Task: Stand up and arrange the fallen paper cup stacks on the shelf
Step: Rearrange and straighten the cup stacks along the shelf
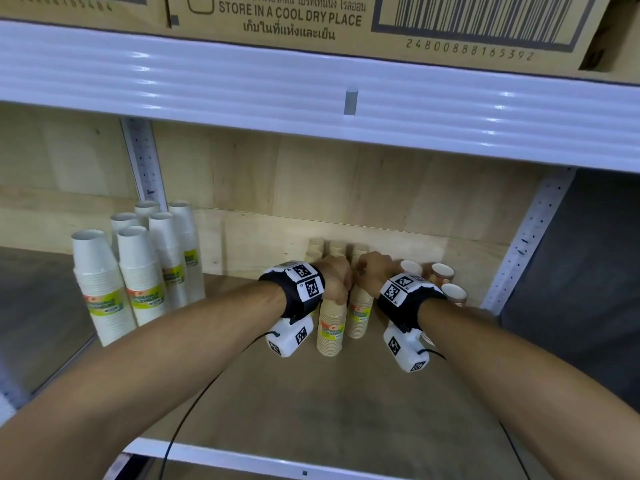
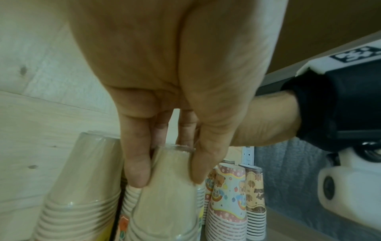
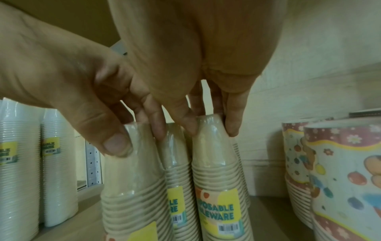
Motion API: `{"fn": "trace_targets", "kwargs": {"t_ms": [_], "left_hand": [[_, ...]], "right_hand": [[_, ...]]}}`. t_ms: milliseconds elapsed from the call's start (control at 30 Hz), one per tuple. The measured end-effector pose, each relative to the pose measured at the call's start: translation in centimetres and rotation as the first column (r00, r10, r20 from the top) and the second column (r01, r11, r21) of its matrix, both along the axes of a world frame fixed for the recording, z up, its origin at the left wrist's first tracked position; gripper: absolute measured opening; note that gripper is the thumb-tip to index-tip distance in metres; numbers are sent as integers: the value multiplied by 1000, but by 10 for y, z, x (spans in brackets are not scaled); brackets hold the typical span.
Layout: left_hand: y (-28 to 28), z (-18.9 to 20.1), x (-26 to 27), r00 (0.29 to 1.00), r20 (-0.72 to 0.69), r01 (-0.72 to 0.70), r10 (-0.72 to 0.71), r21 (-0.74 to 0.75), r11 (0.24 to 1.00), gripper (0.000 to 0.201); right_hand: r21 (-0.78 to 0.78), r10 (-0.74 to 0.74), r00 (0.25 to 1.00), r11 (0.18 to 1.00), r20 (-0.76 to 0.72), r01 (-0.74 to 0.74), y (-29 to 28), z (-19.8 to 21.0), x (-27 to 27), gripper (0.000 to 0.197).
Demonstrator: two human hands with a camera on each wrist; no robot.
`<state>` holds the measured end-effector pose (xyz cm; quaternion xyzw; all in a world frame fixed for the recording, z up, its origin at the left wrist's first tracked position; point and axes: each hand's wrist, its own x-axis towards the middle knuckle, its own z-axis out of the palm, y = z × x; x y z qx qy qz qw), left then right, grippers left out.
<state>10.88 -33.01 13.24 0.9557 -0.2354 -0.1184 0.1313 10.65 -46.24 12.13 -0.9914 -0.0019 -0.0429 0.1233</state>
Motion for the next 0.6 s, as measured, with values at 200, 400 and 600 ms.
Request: {"fn": "trace_targets", "kwargs": {"t_ms": [200,400,600], "left_hand": [[0,6,-3,1000,6,13,-14,22,1000,34],[9,20,-5,1000,21,7,-7,4,1000,42],[34,45,-7,998,40,-39,38,17,999,43]], "right_hand": [[-4,-37,999,999,-7,37,2,-1,5,21],[28,-86,996,996,27,85,6,4,5,13],[100,-69,996,993,48,64,23,28,2,24]]}}
